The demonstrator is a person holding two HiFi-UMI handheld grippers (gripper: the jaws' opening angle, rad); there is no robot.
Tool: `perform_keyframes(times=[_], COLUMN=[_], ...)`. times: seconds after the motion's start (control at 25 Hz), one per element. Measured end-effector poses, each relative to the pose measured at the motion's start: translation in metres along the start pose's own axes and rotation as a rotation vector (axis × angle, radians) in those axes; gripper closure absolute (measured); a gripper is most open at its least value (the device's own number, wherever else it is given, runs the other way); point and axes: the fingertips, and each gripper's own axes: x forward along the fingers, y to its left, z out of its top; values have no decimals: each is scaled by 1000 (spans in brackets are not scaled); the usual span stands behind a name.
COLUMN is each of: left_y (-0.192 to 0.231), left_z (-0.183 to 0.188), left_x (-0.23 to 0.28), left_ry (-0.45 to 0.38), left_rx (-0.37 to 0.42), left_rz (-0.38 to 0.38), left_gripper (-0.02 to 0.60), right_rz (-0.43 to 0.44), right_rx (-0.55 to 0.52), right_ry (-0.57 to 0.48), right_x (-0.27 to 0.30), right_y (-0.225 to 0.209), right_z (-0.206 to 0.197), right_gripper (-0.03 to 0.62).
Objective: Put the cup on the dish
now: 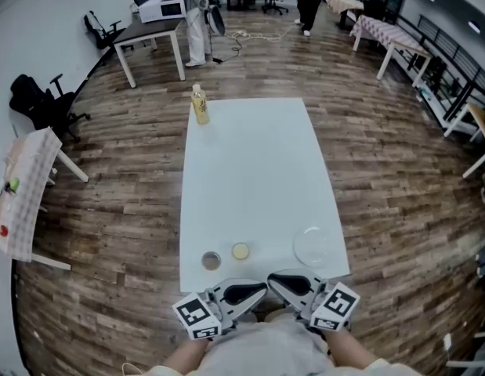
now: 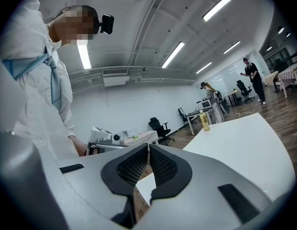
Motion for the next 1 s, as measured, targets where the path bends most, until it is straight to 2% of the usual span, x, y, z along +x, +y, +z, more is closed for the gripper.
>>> perform_keyframes(times=[0.44, 0.6, 0.64, 0.72, 1.0], left_y=[6, 10, 10, 11, 12], left_z=[-5, -12, -16, -18, -17], left_x=[-6, -8, -9, -11, -19], left_ry=[24, 47, 55, 63, 78], left_rx=[25, 23, 22, 21, 19], left_rz=[9, 12, 11, 11, 19], left_gripper=[565, 565, 565, 566, 565], right_rz=[-43, -61, -62, -64, -74], right_rx=[-103, -104, -96, -85, -102], right_ry=[45, 51, 55, 73, 133], right_x=[21, 33, 36, 43, 64], right_y=[-39, -56, -59, -64, -76], right_z=[-35, -50, -54, -65, -91], right_gripper=[559, 554, 531, 443, 353])
